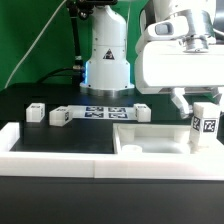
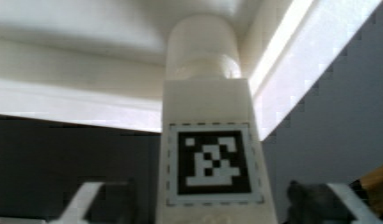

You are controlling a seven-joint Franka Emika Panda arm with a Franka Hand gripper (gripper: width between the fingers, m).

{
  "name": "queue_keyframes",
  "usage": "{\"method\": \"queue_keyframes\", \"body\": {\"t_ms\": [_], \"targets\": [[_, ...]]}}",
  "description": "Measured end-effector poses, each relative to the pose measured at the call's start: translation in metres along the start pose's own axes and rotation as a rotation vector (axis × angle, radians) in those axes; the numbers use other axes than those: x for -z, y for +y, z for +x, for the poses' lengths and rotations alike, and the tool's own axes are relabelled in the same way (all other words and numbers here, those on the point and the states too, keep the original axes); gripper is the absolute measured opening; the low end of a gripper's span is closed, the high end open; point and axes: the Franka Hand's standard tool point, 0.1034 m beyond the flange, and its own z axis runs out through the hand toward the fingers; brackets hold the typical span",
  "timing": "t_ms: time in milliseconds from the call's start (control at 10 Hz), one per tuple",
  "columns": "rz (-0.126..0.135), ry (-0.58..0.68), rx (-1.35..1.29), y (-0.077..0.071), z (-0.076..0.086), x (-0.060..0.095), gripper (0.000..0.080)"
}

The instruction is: Assemble one leg

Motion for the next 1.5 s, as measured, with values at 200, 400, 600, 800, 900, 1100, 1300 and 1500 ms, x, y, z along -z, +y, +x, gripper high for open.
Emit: {"method": "queue_keyframes", "body": {"t_ms": [200, 400, 600, 800, 900, 1100, 1300, 1500], "targets": [[0.0, -0.001, 0.0, 0.0, 0.0, 0.0, 0.0622], [0.0, -0.001, 0.0, 0.0, 0.0, 0.0, 0.0642], [0.0, -0.001, 0.0, 0.0, 0.0, 0.0, 0.0648], [0.003, -0.022, 0.004, 0.002, 0.004, 0.005, 0.0649], [0.003, -0.029, 0.005, 0.007, 0.012, 0.013, 0.0649], [0.007, -0.047, 0.006, 0.006, 0.01, 0.012, 0.0649], [0.04, -0.185, 0.0, 0.005, 0.008, 0.005, 0.0649], [0.079, -0.339, -0.007, 0.003, 0.013, 0.002, 0.0649]]}}
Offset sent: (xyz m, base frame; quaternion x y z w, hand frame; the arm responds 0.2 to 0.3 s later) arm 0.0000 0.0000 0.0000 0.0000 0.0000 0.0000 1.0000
